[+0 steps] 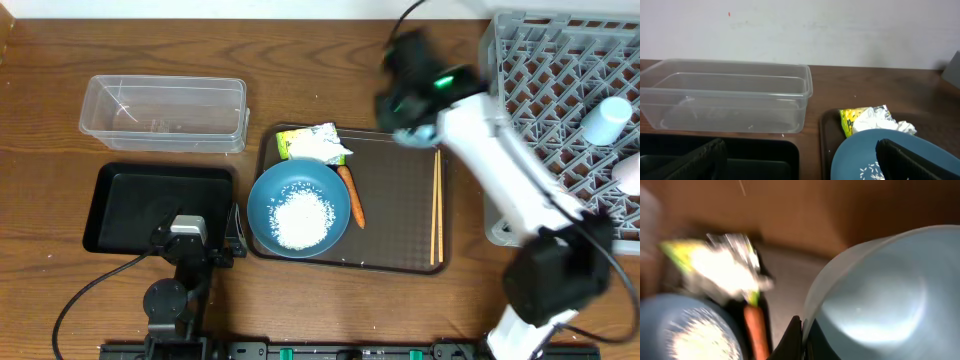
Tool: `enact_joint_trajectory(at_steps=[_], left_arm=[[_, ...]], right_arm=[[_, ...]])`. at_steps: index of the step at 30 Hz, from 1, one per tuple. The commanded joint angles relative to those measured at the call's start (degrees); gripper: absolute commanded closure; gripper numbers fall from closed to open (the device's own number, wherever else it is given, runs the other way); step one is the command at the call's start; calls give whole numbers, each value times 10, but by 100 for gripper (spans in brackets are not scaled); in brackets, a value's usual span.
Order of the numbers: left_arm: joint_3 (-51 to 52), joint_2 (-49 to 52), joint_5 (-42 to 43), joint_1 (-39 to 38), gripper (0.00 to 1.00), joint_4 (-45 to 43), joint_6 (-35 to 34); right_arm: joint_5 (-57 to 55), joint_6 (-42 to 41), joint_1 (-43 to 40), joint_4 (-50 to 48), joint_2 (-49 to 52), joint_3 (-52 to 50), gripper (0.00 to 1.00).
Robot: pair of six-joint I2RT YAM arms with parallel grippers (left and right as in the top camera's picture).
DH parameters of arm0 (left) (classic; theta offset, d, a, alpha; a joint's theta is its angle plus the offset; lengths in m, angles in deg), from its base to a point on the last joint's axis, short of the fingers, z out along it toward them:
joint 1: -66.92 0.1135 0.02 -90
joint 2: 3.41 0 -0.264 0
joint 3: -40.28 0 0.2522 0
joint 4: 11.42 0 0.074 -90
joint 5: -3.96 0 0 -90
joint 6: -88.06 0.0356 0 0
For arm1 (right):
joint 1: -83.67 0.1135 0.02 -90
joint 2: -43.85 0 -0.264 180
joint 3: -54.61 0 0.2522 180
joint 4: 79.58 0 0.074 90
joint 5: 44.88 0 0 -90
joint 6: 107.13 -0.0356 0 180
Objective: Sort waste into correct bins and load items into the dishwasher rack
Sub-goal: 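Carry the light-blue bowl to the rack's far edge and set it down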
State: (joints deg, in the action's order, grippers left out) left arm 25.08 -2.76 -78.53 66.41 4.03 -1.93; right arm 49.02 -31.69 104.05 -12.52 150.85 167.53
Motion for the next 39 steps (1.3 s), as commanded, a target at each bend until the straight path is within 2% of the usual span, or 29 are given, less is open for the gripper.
enact_joint_trajectory(at_steps=[1,4,9,13,16,18,27,29,39], left_arm=[[12,-3,8,-2,2,15,2],[12,-3,8,-2,2,15,2],[12,-3,8,-2,2,15,2],[12,-3,8,-2,2,15,2],[12,-3,8,-2,2,15,2],[12,-3,8,-2,2,15,2],[12,-3,8,-2,2,15,2],[12,-3,8,-2,2,15,2],[12,-3,8,-2,2,15,2]], right_arm=[[157,111,-89,-12,-38,43,99],[290,156,-174,-48,-37,48,99],[436,157,-326,-141,-21,48,99],[595,129,-420,-267,20,48,99],[653,53,-456,-381,68,48,99],[660,-39,-471,-482,120,48,99],[699,-346,-485,-887,281,48,99],[699,-362,-486,-910,300,48,99],[702,-367,-504,-905,339,48,99]])
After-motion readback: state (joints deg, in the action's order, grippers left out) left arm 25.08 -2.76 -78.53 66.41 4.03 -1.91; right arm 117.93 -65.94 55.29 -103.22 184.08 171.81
